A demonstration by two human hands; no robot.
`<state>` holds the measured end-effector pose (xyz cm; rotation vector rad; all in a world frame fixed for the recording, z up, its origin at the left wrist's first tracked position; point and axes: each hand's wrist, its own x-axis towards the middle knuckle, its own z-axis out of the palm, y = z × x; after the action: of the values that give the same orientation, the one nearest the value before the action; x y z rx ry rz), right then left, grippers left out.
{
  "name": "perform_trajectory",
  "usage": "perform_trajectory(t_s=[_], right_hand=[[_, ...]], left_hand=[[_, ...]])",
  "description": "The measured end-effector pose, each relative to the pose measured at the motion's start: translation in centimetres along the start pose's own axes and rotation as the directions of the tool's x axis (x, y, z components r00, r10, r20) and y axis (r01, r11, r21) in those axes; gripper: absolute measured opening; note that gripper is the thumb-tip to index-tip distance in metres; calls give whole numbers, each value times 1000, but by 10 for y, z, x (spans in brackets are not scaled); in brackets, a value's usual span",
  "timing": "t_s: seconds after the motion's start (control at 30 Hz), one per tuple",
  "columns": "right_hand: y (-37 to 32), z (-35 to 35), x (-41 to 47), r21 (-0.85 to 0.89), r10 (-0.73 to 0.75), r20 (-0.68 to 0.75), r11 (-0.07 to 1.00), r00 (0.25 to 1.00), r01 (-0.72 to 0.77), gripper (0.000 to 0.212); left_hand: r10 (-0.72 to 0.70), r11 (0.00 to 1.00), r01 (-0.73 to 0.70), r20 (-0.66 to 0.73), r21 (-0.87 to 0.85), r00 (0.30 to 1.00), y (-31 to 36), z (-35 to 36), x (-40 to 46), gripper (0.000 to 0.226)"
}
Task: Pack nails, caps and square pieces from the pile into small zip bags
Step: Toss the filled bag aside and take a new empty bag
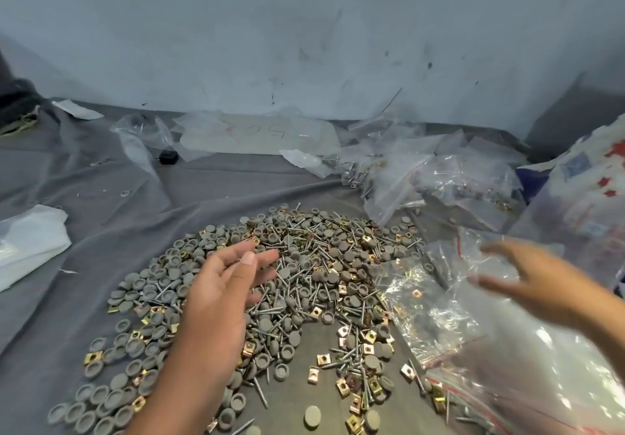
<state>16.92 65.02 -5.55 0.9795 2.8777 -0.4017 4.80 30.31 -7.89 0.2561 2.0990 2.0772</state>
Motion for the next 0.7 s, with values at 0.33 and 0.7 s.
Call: perform_trajectory(t_s=[0.33,0.7], right_hand=[[34,65,-69,-96,-25,-306,995,952,-5,58],[-68,55,-65,474,-204,-542,727,815,497,7]], left_hand=[[5,1000,-5,0,20,1000,-4,4,-2,46],[30,979,-63,169,191,985,-9,16,-9,35]])
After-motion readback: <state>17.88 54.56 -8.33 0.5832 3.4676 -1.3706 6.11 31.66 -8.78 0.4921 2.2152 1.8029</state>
